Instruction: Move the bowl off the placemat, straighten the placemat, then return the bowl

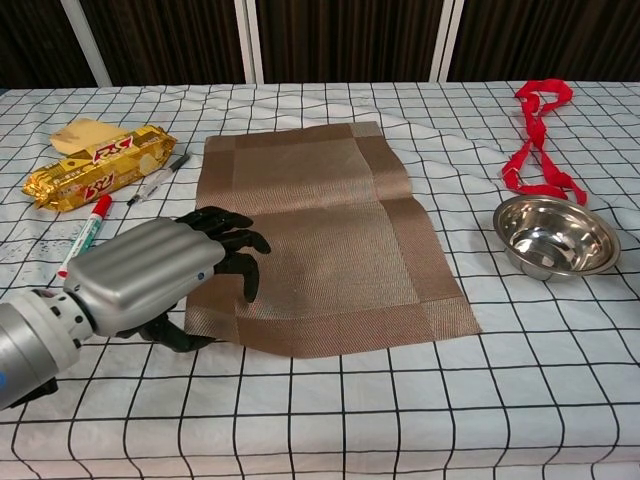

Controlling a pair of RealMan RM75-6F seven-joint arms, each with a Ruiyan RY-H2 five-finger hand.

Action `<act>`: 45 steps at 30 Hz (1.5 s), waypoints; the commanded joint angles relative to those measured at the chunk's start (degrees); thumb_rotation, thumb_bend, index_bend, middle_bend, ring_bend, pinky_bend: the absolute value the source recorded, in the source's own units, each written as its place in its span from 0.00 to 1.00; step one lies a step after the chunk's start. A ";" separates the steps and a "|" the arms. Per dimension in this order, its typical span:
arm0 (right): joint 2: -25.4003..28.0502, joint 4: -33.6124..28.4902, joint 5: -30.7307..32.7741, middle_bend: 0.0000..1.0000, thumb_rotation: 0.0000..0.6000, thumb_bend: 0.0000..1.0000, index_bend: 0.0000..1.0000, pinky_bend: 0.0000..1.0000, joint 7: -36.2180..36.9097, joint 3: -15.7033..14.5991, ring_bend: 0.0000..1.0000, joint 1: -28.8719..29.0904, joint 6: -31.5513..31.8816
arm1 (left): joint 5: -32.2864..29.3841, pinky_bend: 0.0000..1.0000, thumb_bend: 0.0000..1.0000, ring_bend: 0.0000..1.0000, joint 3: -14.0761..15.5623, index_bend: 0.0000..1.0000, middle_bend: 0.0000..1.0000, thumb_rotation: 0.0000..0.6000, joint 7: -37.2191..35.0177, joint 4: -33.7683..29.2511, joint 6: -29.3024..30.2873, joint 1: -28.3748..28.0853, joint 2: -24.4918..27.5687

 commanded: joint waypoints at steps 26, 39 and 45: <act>0.13 -0.53 0.14 0.00 1.00 0.16 0.00 0.18 -0.37 0.08 0.00 -0.13 -0.82 | 3.68 0.02 0.46 0.02 0.17 0.63 0.23 1.00 -5.25 2.42 1.76 -0.18 -1.74; 0.19 -0.60 0.25 0.00 1.00 0.16 0.00 0.18 -0.43 0.17 0.00 -0.16 -1.00 | 6.52 0.03 0.48 0.02 1.80 0.65 0.24 1.00 -7.09 -0.48 0.80 -1.13 -0.40; 0.23 -0.57 0.33 0.00 1.00 0.16 0.00 0.18 -0.41 0.30 0.00 -0.20 -0.94 | 9.65 0.04 0.48 0.03 3.02 0.66 0.25 1.00 -8.20 -3.61 0.61 -2.16 0.59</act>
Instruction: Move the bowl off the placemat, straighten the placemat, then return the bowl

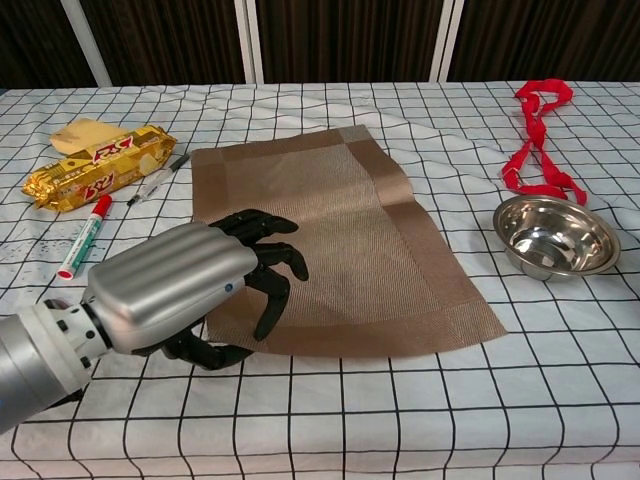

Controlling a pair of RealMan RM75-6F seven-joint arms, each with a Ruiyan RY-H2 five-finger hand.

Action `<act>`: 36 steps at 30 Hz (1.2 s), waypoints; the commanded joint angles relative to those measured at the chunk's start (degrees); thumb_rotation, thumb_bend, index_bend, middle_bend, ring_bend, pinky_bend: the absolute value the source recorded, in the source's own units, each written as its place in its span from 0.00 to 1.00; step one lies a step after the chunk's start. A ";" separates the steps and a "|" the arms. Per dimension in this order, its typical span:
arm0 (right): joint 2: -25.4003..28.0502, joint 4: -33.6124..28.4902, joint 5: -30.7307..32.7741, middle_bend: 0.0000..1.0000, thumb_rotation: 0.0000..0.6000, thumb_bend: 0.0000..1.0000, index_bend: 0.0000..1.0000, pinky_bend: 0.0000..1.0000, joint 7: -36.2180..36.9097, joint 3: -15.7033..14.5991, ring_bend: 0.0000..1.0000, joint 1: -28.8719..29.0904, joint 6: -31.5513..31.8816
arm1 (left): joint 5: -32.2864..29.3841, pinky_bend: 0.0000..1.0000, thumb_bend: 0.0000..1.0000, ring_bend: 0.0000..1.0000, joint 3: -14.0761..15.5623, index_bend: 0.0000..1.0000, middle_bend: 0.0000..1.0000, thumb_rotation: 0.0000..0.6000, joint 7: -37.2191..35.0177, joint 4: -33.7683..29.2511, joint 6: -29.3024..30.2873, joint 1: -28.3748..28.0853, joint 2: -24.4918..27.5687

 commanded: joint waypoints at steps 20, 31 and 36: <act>0.02 0.09 0.00 0.00 1.00 0.16 0.00 0.18 0.00 0.16 0.00 -0.11 0.15 | 11.69 0.04 0.48 0.03 8.10 0.66 0.25 1.00 -14.69 -11.21 1.50 -3.66 14.30; -0.21 -0.04 -0.35 0.00 1.00 0.16 0.00 0.18 -1.27 -0.15 0.00 -0.16 0.22 | 9.53 0.04 0.48 0.03 10.80 0.66 0.25 1.00 -18.46 -10.61 6.14 -0.67 26.34; -0.31 -0.20 -0.26 0.00 1.00 0.16 0.00 0.18 -1.64 -0.19 0.00 -0.22 0.23 | 7.69 0.04 0.48 0.03 10.11 0.66 0.25 1.00 -17.35 -7.62 6.63 0.02 29.68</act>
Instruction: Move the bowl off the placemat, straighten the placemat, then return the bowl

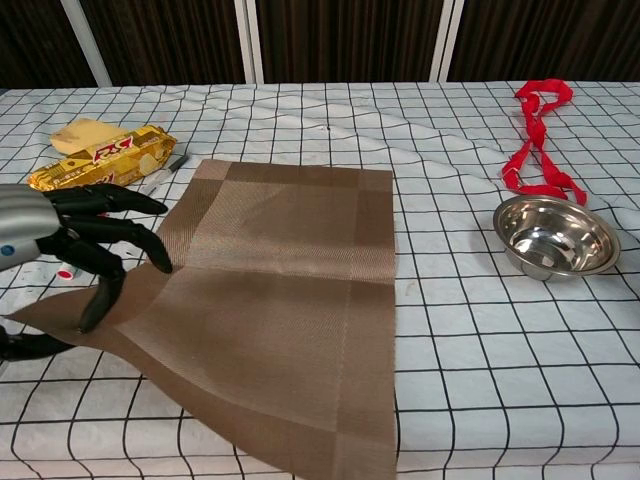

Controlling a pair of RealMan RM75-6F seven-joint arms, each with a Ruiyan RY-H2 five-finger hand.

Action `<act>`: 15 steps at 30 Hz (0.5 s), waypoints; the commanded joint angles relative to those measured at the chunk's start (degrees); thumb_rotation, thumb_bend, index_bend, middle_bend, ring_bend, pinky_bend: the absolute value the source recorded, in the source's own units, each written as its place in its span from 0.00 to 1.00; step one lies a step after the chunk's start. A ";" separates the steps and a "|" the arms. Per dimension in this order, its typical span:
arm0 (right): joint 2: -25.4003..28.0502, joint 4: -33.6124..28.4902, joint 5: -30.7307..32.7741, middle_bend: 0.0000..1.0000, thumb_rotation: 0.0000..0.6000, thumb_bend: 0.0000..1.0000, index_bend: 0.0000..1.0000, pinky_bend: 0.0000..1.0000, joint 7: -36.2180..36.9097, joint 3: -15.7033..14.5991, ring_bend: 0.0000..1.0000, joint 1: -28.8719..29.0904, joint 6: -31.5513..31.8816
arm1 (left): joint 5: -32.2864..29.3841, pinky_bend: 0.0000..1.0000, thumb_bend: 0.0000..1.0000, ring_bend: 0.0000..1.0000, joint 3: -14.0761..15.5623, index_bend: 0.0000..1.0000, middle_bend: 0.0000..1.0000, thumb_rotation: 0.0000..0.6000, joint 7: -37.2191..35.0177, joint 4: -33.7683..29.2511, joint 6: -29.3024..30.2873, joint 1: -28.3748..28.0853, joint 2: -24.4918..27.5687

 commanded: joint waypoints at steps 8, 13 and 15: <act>-0.11 -0.28 -0.33 0.00 1.00 0.16 0.00 0.18 -0.53 -0.32 0.00 -0.02 -0.12 | -7.06 0.04 0.48 0.03 -6.01 0.66 0.25 1.00 5.72 7.60 0.24 1.17 0.54; -0.04 -0.31 -0.25 0.00 1.00 0.16 0.00 0.18 -0.25 -0.25 0.00 -0.03 -0.18 | -11.01 0.04 0.48 0.03 -10.59 0.66 0.25 1.00 9.39 10.41 -0.63 0.43 -1.95; -0.03 -0.31 -0.23 0.00 1.00 0.16 0.00 0.18 -0.23 -0.25 0.00 0.00 -0.28 | -12.86 0.04 0.48 0.03 -12.34 0.66 0.25 1.00 10.88 10.69 -1.73 -0.27 -2.87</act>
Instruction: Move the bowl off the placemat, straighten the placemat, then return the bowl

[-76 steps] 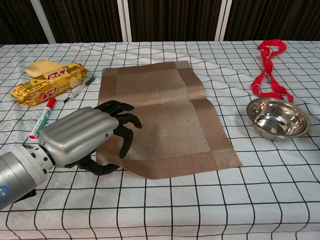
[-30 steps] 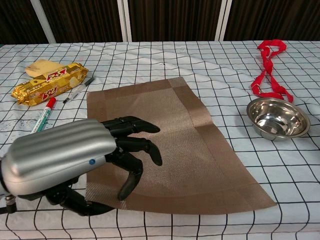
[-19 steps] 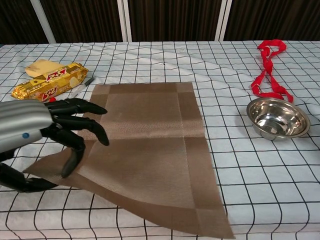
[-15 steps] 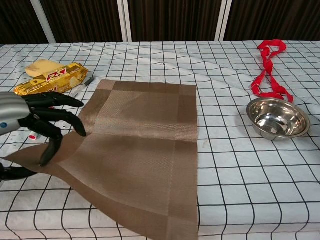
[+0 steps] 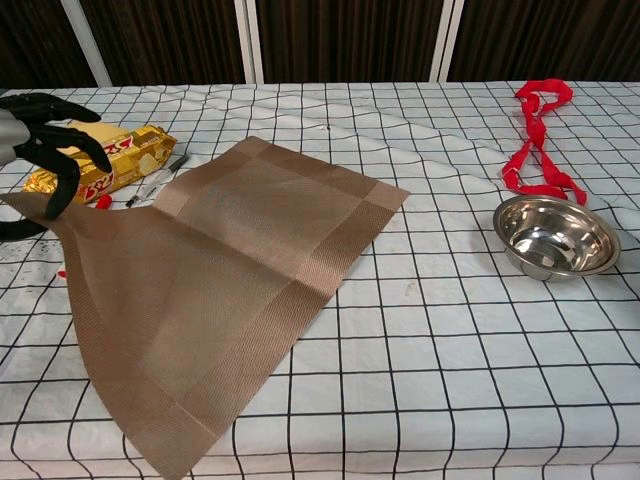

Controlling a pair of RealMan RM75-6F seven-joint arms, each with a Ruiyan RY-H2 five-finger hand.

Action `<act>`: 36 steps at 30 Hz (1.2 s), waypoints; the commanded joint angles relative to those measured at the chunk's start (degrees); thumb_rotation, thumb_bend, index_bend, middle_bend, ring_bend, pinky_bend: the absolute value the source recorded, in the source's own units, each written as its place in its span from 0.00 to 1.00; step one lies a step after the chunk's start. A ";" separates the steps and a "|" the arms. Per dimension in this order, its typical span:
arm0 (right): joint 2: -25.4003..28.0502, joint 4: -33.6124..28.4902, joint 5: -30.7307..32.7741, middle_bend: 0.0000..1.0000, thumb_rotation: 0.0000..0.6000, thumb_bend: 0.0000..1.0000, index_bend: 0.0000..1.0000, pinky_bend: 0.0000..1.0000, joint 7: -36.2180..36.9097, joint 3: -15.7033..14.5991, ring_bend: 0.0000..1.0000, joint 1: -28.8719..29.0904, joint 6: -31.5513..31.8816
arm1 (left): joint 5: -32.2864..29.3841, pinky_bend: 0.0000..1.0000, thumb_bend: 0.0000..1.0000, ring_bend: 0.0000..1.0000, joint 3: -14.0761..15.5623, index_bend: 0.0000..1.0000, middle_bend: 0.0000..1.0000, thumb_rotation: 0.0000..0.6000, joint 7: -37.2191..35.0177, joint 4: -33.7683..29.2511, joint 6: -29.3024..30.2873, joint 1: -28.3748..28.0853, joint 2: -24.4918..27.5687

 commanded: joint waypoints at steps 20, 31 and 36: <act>0.18 -0.14 -0.39 0.00 1.00 0.16 0.00 0.18 0.28 -0.29 0.00 0.12 -0.48 | -7.41 0.04 0.48 0.03 -11.81 0.66 0.25 1.00 12.35 9.33 -5.66 -7.36 -5.70; 0.10 -0.17 -0.32 0.00 1.00 0.16 0.00 0.18 -0.02 -0.36 0.00 0.17 -0.69 | -8.96 0.04 0.48 0.03 -12.74 0.66 0.25 1.00 11.32 13.43 -4.22 -6.46 -4.16; 0.11 -0.25 -0.46 0.00 1.00 0.16 0.00 0.18 -0.19 -0.47 0.00 0.18 -0.72 | -9.02 0.04 0.40 0.03 -12.98 0.62 0.24 1.00 10.64 15.04 -2.41 -5.52 -2.94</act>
